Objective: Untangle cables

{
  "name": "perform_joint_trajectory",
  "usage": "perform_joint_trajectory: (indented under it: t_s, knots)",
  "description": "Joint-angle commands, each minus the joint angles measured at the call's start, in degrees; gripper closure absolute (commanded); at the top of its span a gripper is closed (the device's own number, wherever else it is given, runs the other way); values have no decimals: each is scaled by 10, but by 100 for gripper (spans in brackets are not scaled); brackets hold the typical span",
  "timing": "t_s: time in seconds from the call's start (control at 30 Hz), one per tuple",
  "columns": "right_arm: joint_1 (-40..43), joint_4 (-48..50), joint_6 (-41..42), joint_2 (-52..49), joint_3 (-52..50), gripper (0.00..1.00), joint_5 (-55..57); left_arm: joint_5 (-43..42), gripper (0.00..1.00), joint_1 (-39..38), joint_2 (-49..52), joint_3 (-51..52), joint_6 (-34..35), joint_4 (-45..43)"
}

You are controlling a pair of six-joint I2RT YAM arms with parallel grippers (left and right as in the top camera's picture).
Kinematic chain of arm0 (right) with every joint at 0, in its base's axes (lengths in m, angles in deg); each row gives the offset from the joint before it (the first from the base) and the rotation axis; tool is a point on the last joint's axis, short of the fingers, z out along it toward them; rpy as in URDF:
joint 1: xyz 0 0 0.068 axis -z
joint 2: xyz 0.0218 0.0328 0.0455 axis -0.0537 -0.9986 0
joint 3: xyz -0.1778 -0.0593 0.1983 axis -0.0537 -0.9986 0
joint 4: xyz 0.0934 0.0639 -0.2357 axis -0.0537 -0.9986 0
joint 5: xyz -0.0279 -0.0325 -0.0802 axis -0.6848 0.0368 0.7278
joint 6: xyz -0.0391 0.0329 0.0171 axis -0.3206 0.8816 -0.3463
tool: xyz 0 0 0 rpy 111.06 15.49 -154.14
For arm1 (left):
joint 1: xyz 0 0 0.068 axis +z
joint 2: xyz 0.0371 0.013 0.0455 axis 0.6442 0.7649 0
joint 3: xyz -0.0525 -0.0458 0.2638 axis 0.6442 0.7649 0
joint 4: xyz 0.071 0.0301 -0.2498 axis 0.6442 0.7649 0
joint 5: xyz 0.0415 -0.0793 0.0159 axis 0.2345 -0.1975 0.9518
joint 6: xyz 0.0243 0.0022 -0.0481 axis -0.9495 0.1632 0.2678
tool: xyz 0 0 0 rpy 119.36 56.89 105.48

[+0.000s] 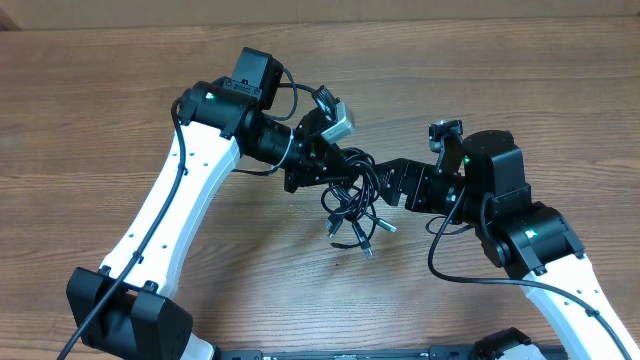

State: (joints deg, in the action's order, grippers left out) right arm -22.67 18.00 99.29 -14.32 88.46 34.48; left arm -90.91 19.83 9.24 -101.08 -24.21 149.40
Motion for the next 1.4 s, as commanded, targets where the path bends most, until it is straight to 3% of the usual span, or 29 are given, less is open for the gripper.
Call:
perform_joint_trajectory:
  t_s: [0.0, 0.57, 0.8, 0.9, 1.07, 1.37]
  knots:
    - [16, -40, 8, -35, -31, 20, 192, -173, 96, -9, -33, -17, 2, 21]
    - [16, -67, 8, -35, -31, 19, 208, -193, 96, 39, -33, -17, 1, 52]
    - [16, -38, 4, -35, -31, 19, 151, -158, 96, 39, -33, -17, 1, 59]
    - [16, -9, -36, -35, -31, 19, 85, -146, 96, 41, -33, -17, 1, 60]
    - [16, 24, -156, -31, -31, 11, -85, -136, 96, 61, -33, -17, 1, 60]
    - [17, 24, -156, 10, -24, 8, -97, -137, 96, 121, -33, -17, -1, 83]
